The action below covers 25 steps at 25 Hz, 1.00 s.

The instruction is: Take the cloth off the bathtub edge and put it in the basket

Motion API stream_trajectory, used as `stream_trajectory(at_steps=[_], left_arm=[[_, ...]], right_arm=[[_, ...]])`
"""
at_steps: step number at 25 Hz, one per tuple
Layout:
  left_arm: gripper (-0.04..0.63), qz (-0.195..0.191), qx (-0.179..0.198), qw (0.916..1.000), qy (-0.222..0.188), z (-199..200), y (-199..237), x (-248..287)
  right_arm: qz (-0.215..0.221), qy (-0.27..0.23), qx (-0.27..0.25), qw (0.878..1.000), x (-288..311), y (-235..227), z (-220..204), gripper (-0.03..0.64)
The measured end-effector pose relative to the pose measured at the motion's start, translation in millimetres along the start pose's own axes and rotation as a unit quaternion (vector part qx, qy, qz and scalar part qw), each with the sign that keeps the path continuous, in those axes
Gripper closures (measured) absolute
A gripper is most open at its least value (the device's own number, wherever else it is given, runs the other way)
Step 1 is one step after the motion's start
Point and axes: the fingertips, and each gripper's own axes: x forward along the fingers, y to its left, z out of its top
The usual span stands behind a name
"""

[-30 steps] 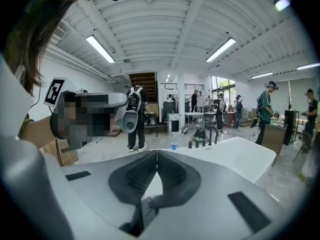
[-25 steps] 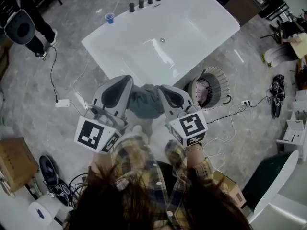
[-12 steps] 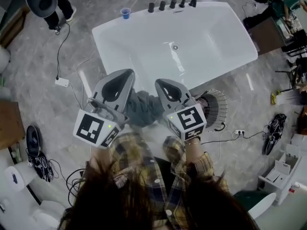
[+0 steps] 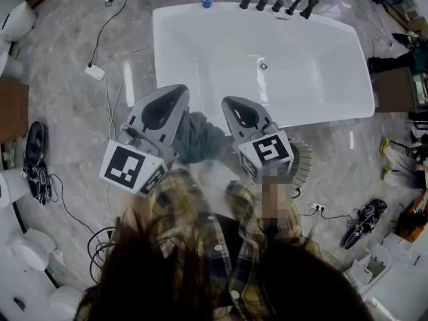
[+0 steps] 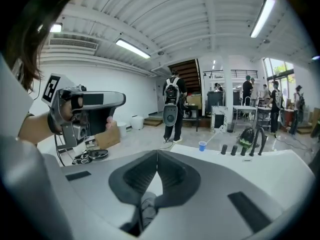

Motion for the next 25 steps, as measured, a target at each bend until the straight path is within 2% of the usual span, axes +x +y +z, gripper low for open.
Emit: stream_trajectory(at_steps=[12,21,25], left_arm=[[0.577,0.035,-0.02,0.9981,0.047,-41.8,25.3,-10.8],[0.577,0.045,-0.03,0.993,0.105,-97.7,37.0,-25.4],[0.577,0.053,-0.046,0.9898,0.124,-120.8,42.1,-33.8]], right_arm=[[0.033,0.034,0.018,0.999,29.6,11.2,-25.3,0.601],[0.055,0.066,0.022,0.996,45.2,27.1,-55.9,0.6],[0.062,0.079,0.041,0.994,53.0,32.7,-72.9,0.6]])
